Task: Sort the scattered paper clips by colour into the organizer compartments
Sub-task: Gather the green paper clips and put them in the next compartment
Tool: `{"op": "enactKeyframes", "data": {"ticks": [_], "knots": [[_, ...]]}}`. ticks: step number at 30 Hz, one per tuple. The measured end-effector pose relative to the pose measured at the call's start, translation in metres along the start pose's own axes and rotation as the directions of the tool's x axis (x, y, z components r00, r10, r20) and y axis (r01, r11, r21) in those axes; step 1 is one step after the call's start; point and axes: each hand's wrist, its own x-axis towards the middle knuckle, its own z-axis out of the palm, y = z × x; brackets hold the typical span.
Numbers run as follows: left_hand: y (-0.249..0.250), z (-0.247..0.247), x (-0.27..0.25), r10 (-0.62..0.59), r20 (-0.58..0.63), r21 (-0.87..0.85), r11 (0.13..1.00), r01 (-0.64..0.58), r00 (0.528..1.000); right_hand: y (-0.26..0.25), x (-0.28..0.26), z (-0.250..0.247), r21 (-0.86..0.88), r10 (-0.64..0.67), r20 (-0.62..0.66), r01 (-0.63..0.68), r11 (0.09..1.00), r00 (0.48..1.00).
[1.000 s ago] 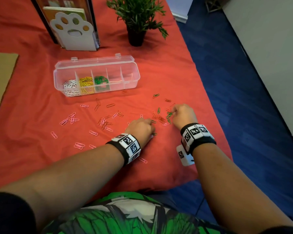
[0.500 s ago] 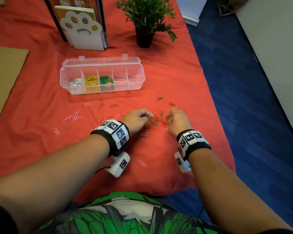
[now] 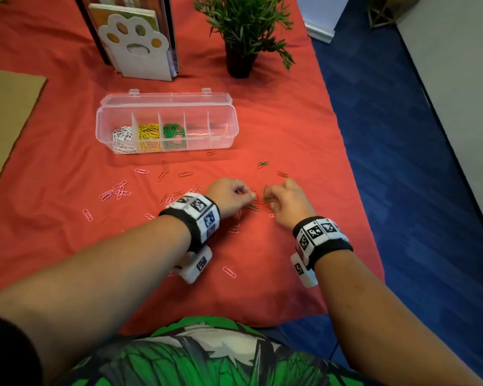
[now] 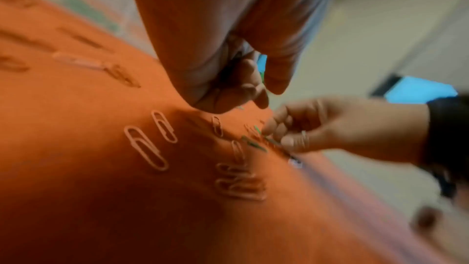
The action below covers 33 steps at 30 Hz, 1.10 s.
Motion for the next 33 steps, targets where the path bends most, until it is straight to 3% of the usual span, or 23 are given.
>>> {"op": "enactKeyframes", "data": {"ticks": [2,4,7,11,14,16,17,19,21,24,25,27,28,29,31,33], "knots": [[0.000,0.007,-0.001,0.148,0.059,0.365,0.917,-0.159,0.987,-0.003,0.000,0.001,-0.054,0.009,0.015,-0.008,0.999,1.000],[0.000,0.014,0.000,0.227,0.120,0.556,0.791,-0.255,0.966,-0.003,0.001,-0.001,-0.042,0.053,0.008,-0.053,0.998,0.999],[-0.001,0.021,-0.002,0.250,0.146,0.633,0.720,-0.285,0.957,0.005,0.002,-0.010,0.059,0.171,-0.009,-0.170,0.984,0.985],[-0.002,0.022,0.001,0.209,0.116,0.592,0.771,-0.236,0.971,0.018,-0.005,-0.017,0.099,0.211,-0.007,-0.209,0.973,0.977],[0.010,0.014,0.002,0.116,0.035,0.391,0.913,-0.120,0.993,0.017,-0.010,-0.011,0.005,0.183,0.038,-0.184,0.983,0.982],[0.020,0.004,0.004,-0.078,0.077,0.048,0.996,0.074,0.994,0.010,-0.013,-0.005,-0.047,0.163,0.041,-0.161,0.986,0.986],[0.024,0.000,0.004,-0.166,0.144,-0.218,0.956,0.194,0.976,0.007,-0.014,-0.003,-0.076,0.154,0.039,-0.151,0.986,0.987],[0.031,-0.007,0.000,-0.195,0.271,-0.632,0.702,0.327,0.943,0.001,-0.014,0.002,-0.156,0.144,0.040,-0.136,0.978,0.989],[0.034,-0.014,-0.003,-0.117,0.357,-0.778,0.512,0.364,0.927,-0.003,-0.013,0.004,-0.213,0.140,0.043,-0.127,0.969,0.989],[0.038,-0.015,-0.001,-0.125,0.339,-0.816,0.454,0.357,0.933,-0.004,-0.012,0.006,-0.236,0.137,0.044,-0.123,0.964,0.990],[0.039,-0.013,0.002,-0.179,0.308,-0.786,0.505,0.356,0.934,-0.004,-0.012,0.005,-0.237,0.137,0.045,-0.122,0.964,0.990],[0.038,-0.004,0.009,-0.269,0.137,-0.556,0.776,0.298,0.953,-0.005,-0.012,0.004,-0.218,0.142,0.051,-0.128,0.968,0.989],[0.036,0.001,0.012,-0.243,0.022,-0.363,0.902,0.235,0.970,-0.006,-0.013,0.004,-0.207,0.148,0.054,-0.134,0.969,0.988],[0.034,0.005,0.015,-0.168,-0.066,-0.161,0.975,0.155,0.984,-0.007,-0.013,0.004,-0.203,0.155,0.060,-0.140,0.969,0.986],[0.032,0.012,0.016,0.003,-0.115,0.144,0.990,0.013,0.993,-0.008,-0.012,0.004,-0.206,0.171,0.075,-0.152,0.967,0.982],[0.032,0.018,0.020,0.106,-0.099,0.316,0.946,-0.070,0.989,-0.006,-0.011,0.004,-0.196,0.177,0.088,-0.158,0.968,0.980]]}}
